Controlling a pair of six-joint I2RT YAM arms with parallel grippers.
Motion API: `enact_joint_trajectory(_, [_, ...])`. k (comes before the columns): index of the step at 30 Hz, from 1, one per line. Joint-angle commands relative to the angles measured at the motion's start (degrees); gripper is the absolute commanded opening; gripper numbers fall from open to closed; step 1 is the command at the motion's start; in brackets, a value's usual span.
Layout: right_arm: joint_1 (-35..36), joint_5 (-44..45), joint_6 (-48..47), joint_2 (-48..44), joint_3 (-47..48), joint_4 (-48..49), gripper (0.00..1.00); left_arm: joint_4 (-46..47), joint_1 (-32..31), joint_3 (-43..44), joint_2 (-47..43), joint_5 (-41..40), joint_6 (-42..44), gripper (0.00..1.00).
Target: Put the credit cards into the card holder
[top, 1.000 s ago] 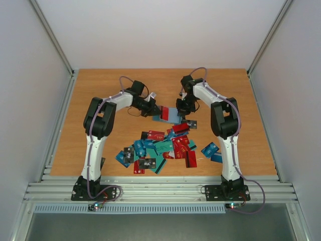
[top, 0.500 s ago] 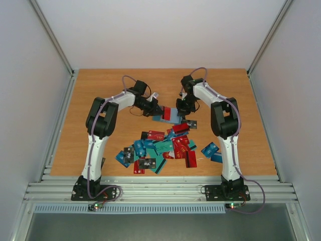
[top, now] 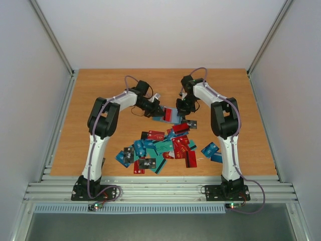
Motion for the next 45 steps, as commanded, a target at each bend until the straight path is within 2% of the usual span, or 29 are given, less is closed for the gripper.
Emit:
enact_joint_trajectory(1, [0.38, -1.95, -0.91, 1.72, -0.29, 0.50, 0.12, -10.59, -0.92, 3.53, 4.36, -4.20, 1.91, 0.00])
enact_joint_trajectory(26, [0.37, -4.64, -0.56, 1.82, 0.74, 0.92, 0.13, -11.96, -2.67, 11.74, 9.77, -1.10, 0.68, 0.00])
enact_joint_trajectory(45, [-0.94, -7.21, 0.38, -0.33, 0.99, 0.77, 0.16, -6.55, -4.39, 10.87, 10.74, -1.22, -4.18, 0.00])
